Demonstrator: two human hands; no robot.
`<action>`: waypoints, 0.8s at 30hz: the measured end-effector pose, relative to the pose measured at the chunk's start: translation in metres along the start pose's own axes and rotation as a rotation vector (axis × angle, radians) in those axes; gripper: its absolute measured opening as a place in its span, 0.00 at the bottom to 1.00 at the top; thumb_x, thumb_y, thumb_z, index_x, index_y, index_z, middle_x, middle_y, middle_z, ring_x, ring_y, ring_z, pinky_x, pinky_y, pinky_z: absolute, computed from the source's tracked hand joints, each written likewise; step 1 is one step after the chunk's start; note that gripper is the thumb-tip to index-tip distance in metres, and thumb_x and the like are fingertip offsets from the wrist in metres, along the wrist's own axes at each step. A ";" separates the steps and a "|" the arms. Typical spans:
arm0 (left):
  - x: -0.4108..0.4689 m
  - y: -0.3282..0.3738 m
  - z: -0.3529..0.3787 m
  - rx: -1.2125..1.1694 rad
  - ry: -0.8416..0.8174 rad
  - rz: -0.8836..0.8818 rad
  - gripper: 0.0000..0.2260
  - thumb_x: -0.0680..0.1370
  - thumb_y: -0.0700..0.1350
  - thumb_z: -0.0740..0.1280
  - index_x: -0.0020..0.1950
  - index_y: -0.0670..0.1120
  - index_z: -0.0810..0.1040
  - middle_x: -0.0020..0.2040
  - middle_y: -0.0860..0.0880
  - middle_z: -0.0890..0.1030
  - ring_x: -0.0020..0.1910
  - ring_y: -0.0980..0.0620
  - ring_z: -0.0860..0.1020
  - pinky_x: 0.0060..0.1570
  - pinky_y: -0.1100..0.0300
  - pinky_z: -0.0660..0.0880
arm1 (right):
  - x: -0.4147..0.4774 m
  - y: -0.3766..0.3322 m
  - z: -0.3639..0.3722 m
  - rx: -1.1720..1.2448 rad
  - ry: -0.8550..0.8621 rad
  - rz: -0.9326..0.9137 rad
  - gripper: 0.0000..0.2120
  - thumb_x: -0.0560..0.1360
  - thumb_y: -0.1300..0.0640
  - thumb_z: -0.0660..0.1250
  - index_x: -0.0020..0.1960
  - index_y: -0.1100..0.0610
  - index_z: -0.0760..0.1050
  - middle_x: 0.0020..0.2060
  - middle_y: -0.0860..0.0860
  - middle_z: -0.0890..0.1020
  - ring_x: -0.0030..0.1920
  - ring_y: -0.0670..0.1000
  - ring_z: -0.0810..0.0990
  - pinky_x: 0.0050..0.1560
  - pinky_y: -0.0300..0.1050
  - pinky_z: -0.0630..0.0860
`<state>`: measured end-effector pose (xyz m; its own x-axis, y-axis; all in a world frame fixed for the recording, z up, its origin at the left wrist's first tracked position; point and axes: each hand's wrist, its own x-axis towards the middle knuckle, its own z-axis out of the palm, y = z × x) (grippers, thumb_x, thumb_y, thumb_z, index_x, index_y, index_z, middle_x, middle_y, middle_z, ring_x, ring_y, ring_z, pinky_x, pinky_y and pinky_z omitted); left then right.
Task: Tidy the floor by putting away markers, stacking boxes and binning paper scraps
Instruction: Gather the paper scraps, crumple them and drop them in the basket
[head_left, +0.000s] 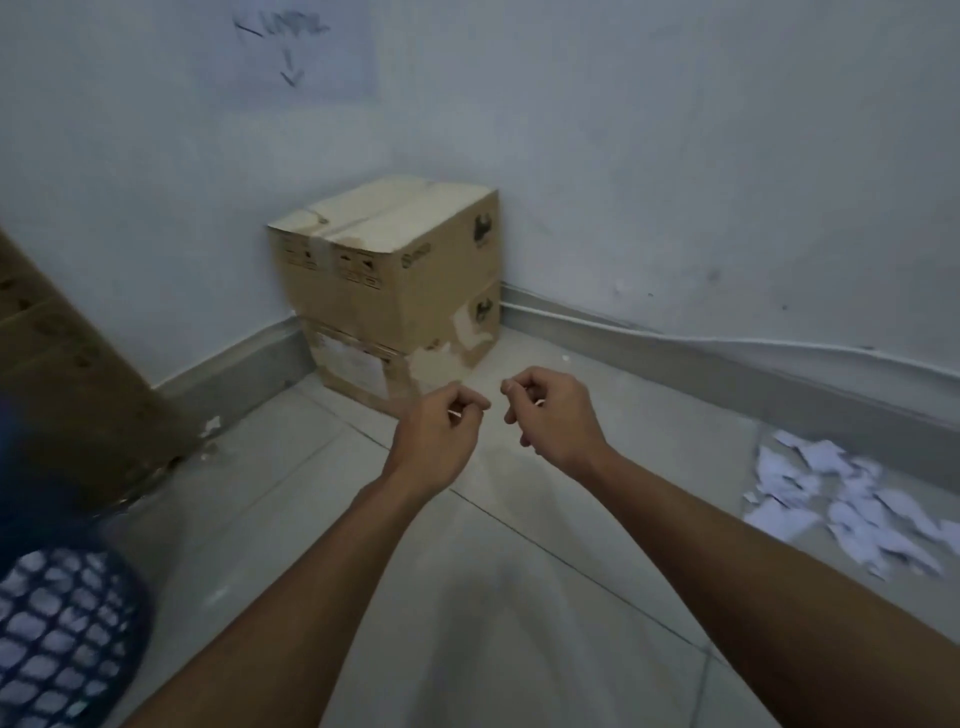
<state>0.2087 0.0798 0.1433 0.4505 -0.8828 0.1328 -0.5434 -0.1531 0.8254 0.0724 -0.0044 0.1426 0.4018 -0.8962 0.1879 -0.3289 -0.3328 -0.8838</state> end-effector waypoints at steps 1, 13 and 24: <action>0.004 0.002 0.011 -0.002 -0.030 0.011 0.08 0.79 0.47 0.64 0.47 0.56 0.82 0.43 0.59 0.83 0.42 0.63 0.79 0.45 0.62 0.77 | -0.002 0.011 -0.007 -0.001 0.016 0.022 0.10 0.79 0.51 0.66 0.42 0.53 0.81 0.30 0.49 0.83 0.23 0.47 0.79 0.23 0.34 0.69; -0.006 0.013 0.159 0.041 -0.427 0.121 0.08 0.81 0.45 0.63 0.51 0.52 0.82 0.48 0.56 0.83 0.46 0.60 0.79 0.42 0.70 0.72 | -0.073 0.137 -0.085 -0.079 0.216 0.373 0.08 0.79 0.54 0.66 0.44 0.54 0.80 0.32 0.49 0.84 0.30 0.45 0.81 0.31 0.39 0.74; -0.082 0.038 0.263 0.009 -0.774 0.275 0.07 0.79 0.42 0.65 0.52 0.51 0.81 0.53 0.52 0.82 0.50 0.54 0.79 0.46 0.70 0.72 | -0.198 0.186 -0.143 -0.512 0.471 0.477 0.20 0.77 0.52 0.68 0.67 0.58 0.72 0.66 0.56 0.75 0.67 0.56 0.72 0.67 0.56 0.69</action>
<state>-0.0348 0.0301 0.0194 -0.3138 -0.9453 -0.0889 -0.5707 0.1129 0.8134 -0.1903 0.0689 0.0022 -0.2395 -0.9653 0.1039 -0.7657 0.1220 -0.6315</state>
